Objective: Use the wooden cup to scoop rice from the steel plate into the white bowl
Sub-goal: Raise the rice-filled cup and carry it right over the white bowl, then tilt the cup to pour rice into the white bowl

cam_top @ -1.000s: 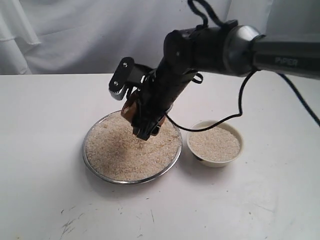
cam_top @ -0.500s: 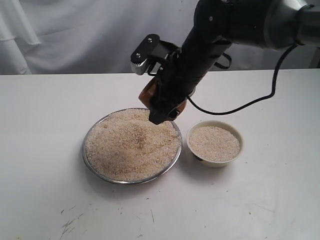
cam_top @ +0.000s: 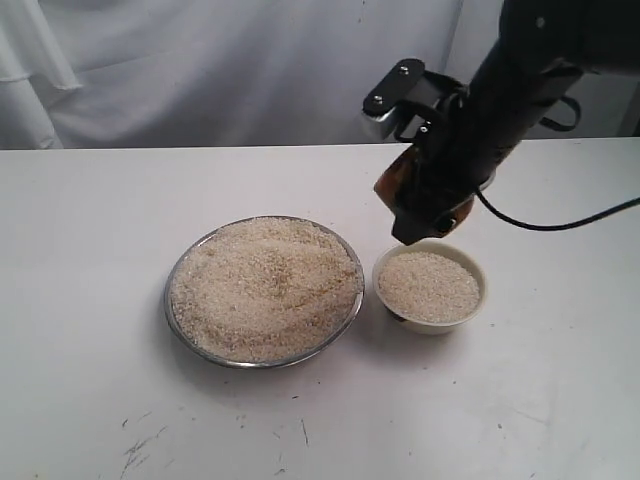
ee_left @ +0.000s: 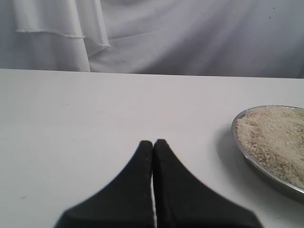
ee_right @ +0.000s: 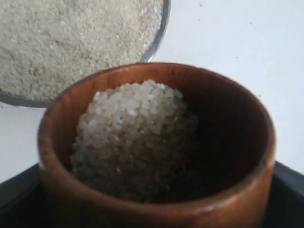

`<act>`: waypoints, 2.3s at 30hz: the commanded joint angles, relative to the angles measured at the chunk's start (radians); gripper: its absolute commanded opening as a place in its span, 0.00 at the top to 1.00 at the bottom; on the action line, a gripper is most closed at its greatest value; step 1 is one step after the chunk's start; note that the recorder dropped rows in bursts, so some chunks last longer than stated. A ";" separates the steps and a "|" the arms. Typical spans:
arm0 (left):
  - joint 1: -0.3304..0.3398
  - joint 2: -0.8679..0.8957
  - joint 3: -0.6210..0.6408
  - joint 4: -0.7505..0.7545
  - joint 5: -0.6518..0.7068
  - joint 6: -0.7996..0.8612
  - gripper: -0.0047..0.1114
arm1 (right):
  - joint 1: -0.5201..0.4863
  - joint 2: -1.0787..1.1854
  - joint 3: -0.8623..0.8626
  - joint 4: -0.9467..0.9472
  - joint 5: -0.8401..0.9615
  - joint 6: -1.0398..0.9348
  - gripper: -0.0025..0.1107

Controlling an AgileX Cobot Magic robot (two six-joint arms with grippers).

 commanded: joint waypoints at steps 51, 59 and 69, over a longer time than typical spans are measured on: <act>-0.002 -0.005 0.005 -0.001 -0.006 -0.003 0.96 | 0.206 0.054 0.196 -0.942 0.047 0.271 0.98; -0.002 -0.005 0.005 -0.001 -0.006 -0.003 0.96 | 0.267 0.090 0.196 -1.078 0.126 0.316 0.98; -0.002 -0.005 0.005 -0.001 -0.006 -0.003 0.96 | 0.312 0.112 0.196 -1.136 0.153 0.360 0.98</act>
